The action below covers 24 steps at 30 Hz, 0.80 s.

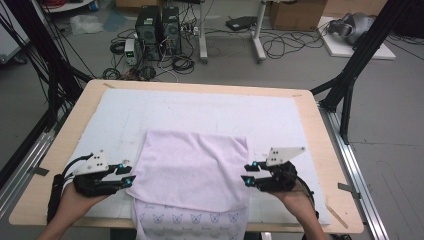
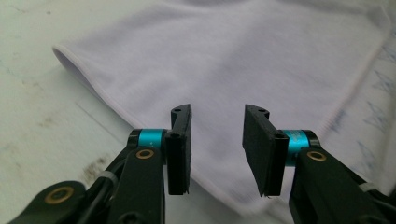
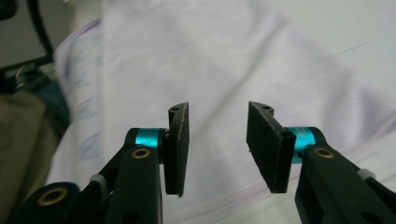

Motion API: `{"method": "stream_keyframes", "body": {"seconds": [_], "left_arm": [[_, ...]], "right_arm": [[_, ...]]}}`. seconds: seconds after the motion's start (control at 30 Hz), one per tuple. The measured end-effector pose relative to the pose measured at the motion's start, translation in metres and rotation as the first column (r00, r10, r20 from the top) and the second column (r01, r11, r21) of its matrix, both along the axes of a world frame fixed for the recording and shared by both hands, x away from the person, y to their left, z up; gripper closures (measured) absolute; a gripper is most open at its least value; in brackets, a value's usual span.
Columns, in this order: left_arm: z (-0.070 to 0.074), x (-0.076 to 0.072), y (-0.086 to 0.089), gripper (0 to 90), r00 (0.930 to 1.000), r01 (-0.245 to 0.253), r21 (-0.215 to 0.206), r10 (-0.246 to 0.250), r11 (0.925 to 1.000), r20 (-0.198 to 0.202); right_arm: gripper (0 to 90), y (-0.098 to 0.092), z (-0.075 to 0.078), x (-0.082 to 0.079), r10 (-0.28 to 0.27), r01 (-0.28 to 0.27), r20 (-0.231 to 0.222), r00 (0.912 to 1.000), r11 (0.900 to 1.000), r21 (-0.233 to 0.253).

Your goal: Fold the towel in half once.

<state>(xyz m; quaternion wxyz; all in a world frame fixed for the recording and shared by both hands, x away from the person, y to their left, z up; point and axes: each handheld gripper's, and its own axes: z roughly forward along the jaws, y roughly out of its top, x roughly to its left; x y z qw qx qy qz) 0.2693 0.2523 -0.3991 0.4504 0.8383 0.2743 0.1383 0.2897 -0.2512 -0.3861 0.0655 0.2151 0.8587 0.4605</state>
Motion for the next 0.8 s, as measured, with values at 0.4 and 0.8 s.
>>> {"method": "stream_keyframes", "body": {"seconds": [0.4, 0.8], "left_arm": [[-0.012, 0.106, -0.017, 59.8, 0.9930, -0.117, -0.002, 0.117, 0.9931, -0.016], [-0.024, 0.160, -0.023, 48.3, 0.9756, -0.195, 0.031, 0.198, 0.9802, -0.096]], "right_arm": [[56.5, -0.002, -0.012, 0.104, -0.146, 0.146, 0.003, 0.9893, 0.987, -0.066], [48.4, -0.001, -0.034, 0.141, -0.183, 0.176, -0.063, 0.9810, 0.979, -0.105]]}}
